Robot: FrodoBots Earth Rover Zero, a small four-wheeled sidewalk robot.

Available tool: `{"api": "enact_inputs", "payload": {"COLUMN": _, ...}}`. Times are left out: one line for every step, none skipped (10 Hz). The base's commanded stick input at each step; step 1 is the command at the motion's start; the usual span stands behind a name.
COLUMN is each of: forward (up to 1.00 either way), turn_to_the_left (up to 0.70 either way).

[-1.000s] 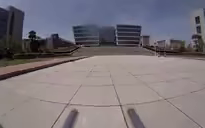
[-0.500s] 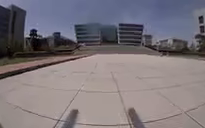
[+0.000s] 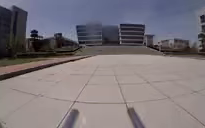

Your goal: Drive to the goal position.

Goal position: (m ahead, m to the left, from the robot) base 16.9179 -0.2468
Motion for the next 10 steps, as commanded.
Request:
{"api": "enact_inputs", "payload": {"forward": 0.70, "turn_to_the_left": 0.00}}
{"api": "enact_inputs", "payload": {"forward": 0.70, "turn_to_the_left": 0.00}}
{"api": "enact_inputs", "payload": {"forward": 0.70, "turn_to_the_left": 0.00}}
{"api": "enact_inputs", "payload": {"forward": 0.70, "turn_to_the_left": 0.00}}
{"api": "enact_inputs", "payload": {"forward": 0.70, "turn_to_the_left": 0.00}}
{"api": "enact_inputs", "payload": {"forward": 0.70, "turn_to_the_left": 0.00}}
{"api": "enact_inputs", "payload": {"forward": 0.70, "turn_to_the_left": -0.15}}
{"api": "enact_inputs", "payload": {"forward": 0.70, "turn_to_the_left": -0.27}}
{"api": "enact_inputs", "payload": {"forward": 0.70, "turn_to_the_left": -0.30}}
{"api": "enact_inputs", "payload": {"forward": 0.70, "turn_to_the_left": -0.33}}
